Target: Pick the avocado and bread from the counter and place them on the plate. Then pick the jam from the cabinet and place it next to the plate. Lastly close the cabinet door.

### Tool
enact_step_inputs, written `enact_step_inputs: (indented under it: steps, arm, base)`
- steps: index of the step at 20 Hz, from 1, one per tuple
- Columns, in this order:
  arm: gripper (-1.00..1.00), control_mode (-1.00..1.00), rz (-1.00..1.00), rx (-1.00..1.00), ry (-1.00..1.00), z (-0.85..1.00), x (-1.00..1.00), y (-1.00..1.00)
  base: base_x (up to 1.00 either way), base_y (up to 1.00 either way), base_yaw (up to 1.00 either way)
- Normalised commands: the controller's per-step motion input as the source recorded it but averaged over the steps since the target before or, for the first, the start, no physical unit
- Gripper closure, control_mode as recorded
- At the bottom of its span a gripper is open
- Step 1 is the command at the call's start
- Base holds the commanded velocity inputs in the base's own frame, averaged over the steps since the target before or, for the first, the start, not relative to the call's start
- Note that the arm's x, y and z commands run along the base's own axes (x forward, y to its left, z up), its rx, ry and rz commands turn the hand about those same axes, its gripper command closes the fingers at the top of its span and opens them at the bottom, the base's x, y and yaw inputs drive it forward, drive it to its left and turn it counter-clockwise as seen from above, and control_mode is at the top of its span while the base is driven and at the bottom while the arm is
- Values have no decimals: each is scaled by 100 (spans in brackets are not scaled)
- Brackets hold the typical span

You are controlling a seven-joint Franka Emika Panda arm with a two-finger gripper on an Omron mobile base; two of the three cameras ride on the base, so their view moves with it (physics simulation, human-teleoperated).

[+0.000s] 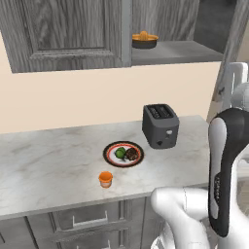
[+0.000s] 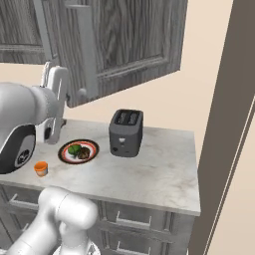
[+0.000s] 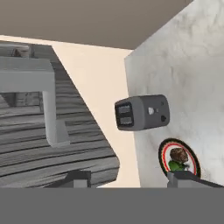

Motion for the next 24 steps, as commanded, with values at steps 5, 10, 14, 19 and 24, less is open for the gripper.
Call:
enact_step_inputs:
  steps: [5, 10, 14, 19, 24]
  arm:
    - [-100, -100, 4, 5, 55, -41, 100, -18]
    - [-100, -100, 3, 12, 51, -23, 100, -32]
    - [-100, -100, 2, 11, 48, -34, 100, -43]
    - [-100, -100, 3, 3, 25, -85, 100, -38]
    - [-100, -100, 6, 0, 10, -91, 100, -7]
  base:
    - [0, 0, 0]
    - [0, 0, 0]
    - [0, 0, 0]
    - [0, 0, 0]
    - [0, 0, 0]
